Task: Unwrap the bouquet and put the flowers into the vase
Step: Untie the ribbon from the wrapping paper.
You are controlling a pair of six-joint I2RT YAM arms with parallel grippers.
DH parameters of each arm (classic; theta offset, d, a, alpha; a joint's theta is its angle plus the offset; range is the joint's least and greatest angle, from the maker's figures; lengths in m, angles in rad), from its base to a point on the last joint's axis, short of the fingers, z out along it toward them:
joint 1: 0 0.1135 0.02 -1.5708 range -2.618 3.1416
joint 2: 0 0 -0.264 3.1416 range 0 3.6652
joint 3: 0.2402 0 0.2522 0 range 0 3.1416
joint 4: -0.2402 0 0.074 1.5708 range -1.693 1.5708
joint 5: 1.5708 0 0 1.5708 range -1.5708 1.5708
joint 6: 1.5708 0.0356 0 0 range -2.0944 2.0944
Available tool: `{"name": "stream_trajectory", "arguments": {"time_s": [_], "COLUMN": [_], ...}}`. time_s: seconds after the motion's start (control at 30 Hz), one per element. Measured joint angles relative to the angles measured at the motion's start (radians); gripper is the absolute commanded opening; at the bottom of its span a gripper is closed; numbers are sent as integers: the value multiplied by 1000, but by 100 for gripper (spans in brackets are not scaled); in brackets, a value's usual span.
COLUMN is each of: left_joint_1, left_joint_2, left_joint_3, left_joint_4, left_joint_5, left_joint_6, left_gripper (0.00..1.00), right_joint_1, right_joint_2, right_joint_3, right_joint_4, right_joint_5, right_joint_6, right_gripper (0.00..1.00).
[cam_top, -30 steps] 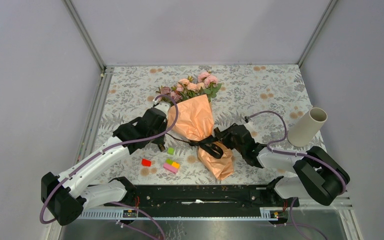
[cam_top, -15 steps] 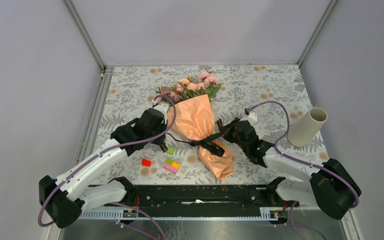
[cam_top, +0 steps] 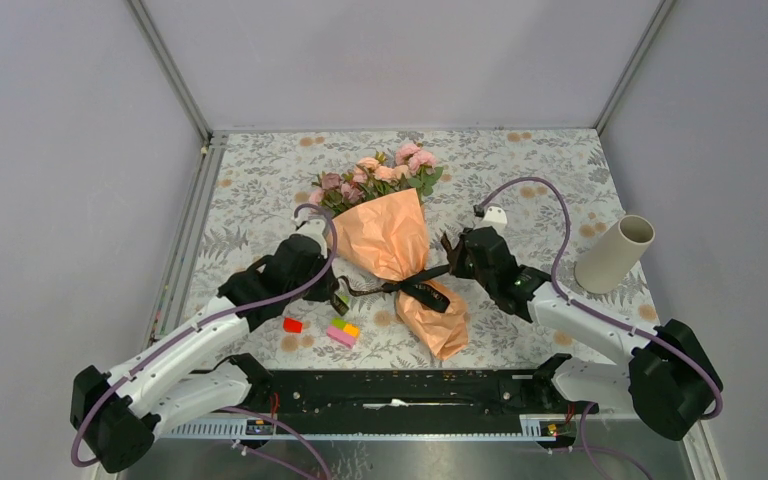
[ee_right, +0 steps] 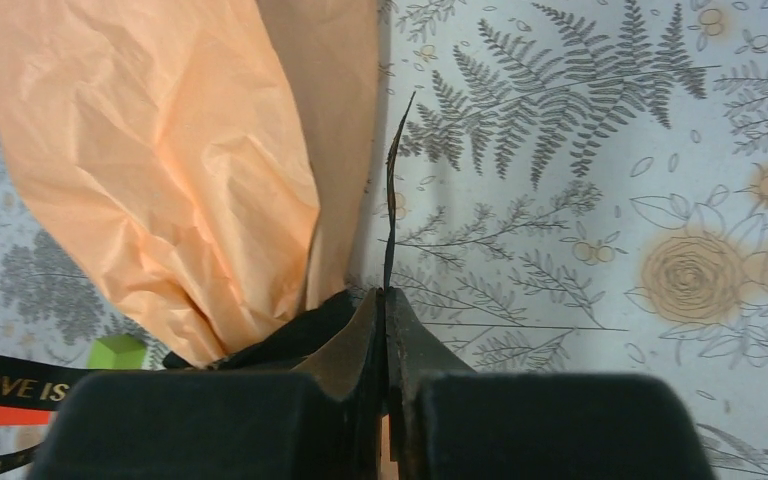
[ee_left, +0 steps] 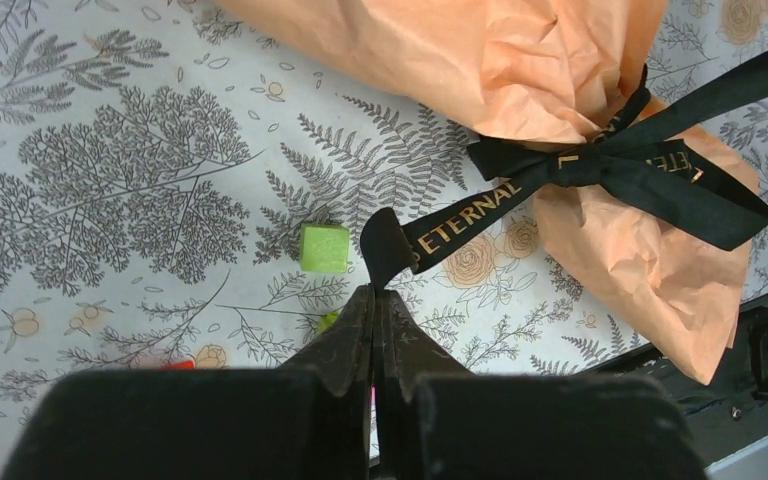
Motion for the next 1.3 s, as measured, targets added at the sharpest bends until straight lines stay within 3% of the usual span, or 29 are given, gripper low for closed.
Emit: {"name": "stream_trajectory", "arguments": {"time_s": [0.67,1.3], "left_joint_1": [118,186], "left_joint_2": [-207,-301], "left_joint_3": [-116,-138], "left_joint_4": [-6,-37], "left_joint_5": [-139,-274], "left_joint_6": [-179,-233], "left_gripper": [0,0], "right_joint_1": [-189,-281], "right_joint_2": [-8,-27], "right_joint_3": [35,90], "right_joint_4": [-105,-168], "right_joint_5": [-101,-97], "right_joint_6": [-153,-229], "right_gripper": [0,0]}}
